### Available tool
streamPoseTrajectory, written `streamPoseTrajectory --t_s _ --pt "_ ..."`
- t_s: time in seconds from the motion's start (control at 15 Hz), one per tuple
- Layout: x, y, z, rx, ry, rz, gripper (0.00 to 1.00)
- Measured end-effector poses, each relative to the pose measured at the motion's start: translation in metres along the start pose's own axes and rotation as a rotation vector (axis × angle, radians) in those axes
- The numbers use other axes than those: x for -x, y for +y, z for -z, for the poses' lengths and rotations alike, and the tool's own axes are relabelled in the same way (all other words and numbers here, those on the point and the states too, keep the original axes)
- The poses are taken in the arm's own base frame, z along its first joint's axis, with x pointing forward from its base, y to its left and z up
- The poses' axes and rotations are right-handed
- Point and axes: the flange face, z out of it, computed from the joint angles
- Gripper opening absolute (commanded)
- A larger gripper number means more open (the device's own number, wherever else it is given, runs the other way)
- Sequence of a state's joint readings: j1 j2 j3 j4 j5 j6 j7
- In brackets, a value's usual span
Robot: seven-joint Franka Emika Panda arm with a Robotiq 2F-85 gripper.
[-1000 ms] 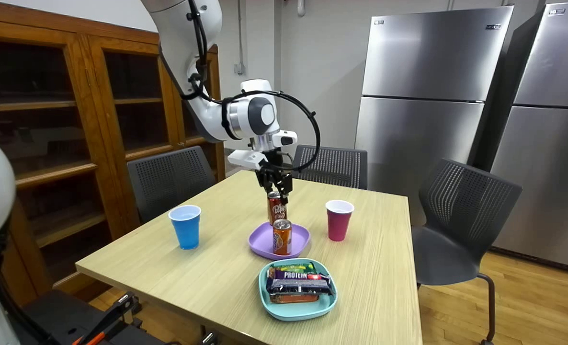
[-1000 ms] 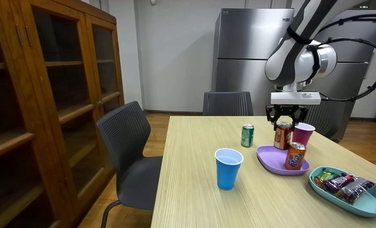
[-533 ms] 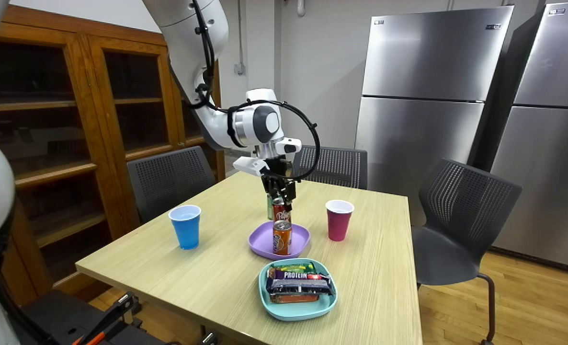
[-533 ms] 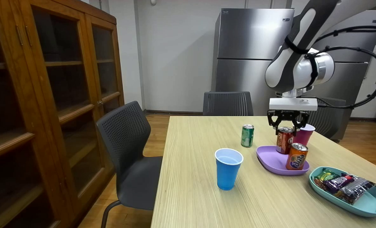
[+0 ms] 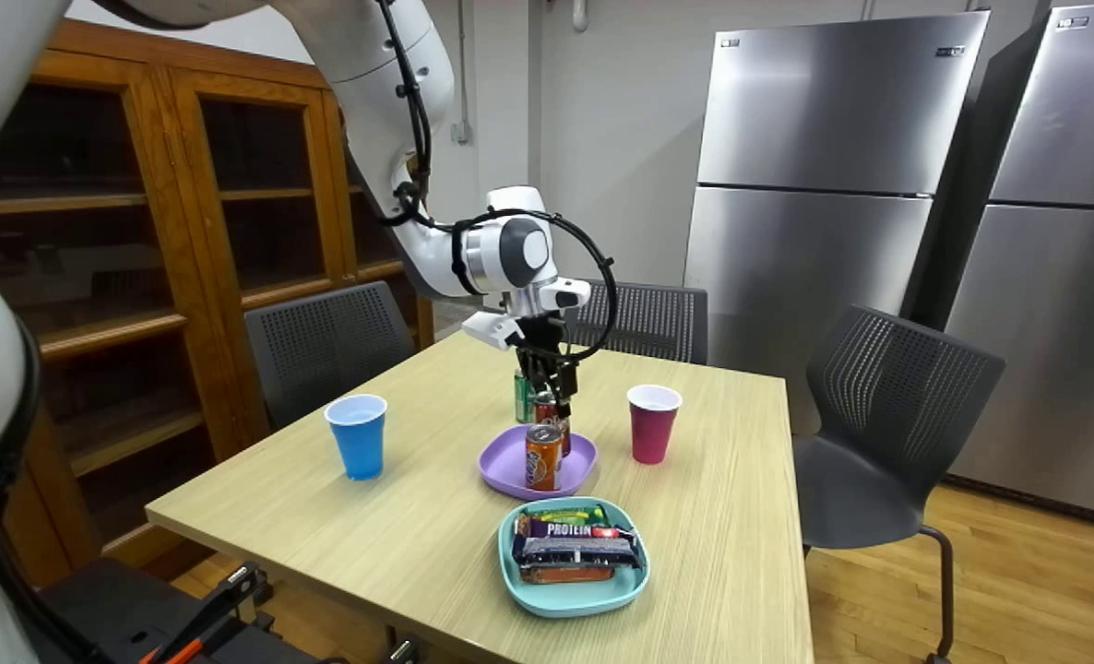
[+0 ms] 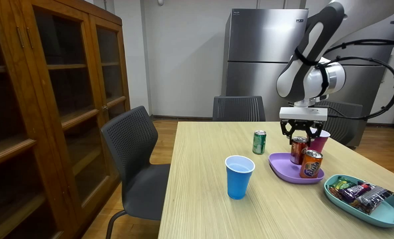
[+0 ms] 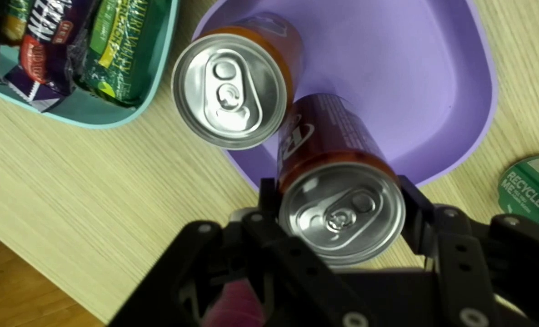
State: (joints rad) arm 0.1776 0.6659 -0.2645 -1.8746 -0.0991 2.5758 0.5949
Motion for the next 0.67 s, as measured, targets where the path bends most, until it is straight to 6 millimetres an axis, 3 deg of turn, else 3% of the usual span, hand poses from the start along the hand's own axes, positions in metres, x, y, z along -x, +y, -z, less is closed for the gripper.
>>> streamPoseTrajectory --t_s 0.53,0.6,0.67 --pt "-0.013 0.002 -0.012 0.006 -0.012 -0.053 0.38" --pt "-0.013 0.003 -0.012 0.006 -0.015 -0.056 0.86" --pt "-0.014 0.002 -0.013 0.008 -0.018 -0.057 0.89"
